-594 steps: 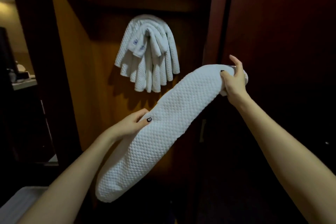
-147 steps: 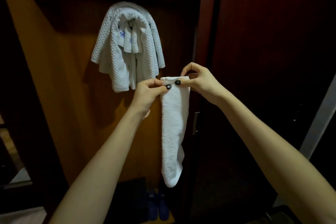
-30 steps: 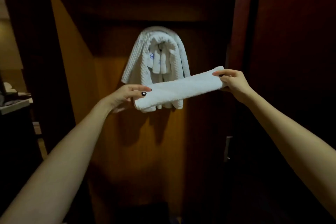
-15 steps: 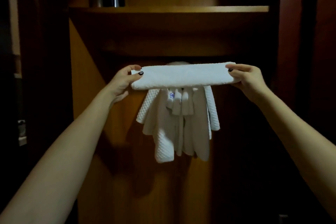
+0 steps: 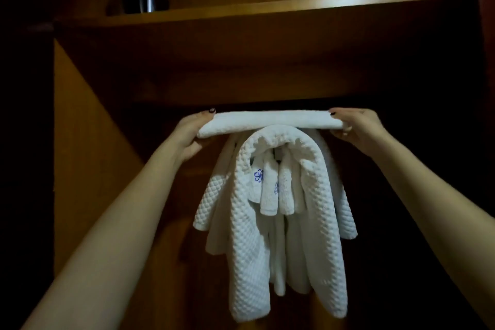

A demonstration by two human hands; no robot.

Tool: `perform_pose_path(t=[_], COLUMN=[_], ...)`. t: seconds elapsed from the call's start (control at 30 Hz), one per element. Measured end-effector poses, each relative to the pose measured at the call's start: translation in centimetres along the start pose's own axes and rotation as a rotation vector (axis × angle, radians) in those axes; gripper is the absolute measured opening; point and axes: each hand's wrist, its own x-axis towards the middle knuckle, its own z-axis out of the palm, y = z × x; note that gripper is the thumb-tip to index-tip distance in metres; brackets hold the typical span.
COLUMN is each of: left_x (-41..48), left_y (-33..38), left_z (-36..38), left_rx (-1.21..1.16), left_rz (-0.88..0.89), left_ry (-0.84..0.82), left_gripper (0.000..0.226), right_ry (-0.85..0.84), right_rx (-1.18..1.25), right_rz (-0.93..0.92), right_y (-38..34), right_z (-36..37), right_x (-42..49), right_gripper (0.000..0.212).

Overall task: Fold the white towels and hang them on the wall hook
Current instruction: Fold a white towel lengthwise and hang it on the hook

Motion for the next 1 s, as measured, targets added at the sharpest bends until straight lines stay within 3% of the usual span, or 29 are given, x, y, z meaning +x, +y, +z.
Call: perform_pose_path(t=[0.2,0.4,0.5,0.6,0.67,0.73,0.83,0.9,1.0], left_x=[-0.7,-3.0,-3.9,-4.3,-4.8,-5.2,-6.0,-6.6,-7.9], left_y=[-4.7,-8.3,-7.8,-6.7,-5.3,-4.4,-4.6,-5.4,-6.6], left_z=[-0.6,0.2,0.3,0.3,1.2,2.5,3.7,4.1,5.2], left_rx=[-0.197,-0.18,0.135,0.535,0.594,0.607,0.753,0.828,0.857], left_rz=[-0.127,-0.167,-0.097,0.136,0.246,0.292,0.34,0.344,0.297], left_ry=[-0.015,-0.112,-0.019,0.094,0.054,-0.09,-0.214,-0.231,-0.172], left_gripper=[0.016,0.017,0.022,0.035,0.033,0.03,0.058,0.069,0.079], right_ry=[0.003,-0.13,-0.206,-0.147,-0.086,-0.126,-0.22,-0.243,-0.242], right_rx=[0.044,0.08,-0.079,-0.345,-0.446,-0.449,-0.505,-0.547,-0.6], right_rz=[0.069,0.096,0.105,-0.041,-0.19,-0.246,-0.267,-0.288,-0.29], right_y=[4.5,7.0,6.7,6.1,5.4,4.7,4.6,5.3,5.6], right_z=[-0.7,0.2,0.0,-0.5,-0.3,0.3,1.0,1.2,1.0], right_x=[-1.7,-5.1,-5.8,-6.0,-6.2,-6.3,-6.5,-7.2,-8.6], right_gripper=[0.026,0.013,0.012,0.032,0.042,0.044,0.042,0.029,0.043])
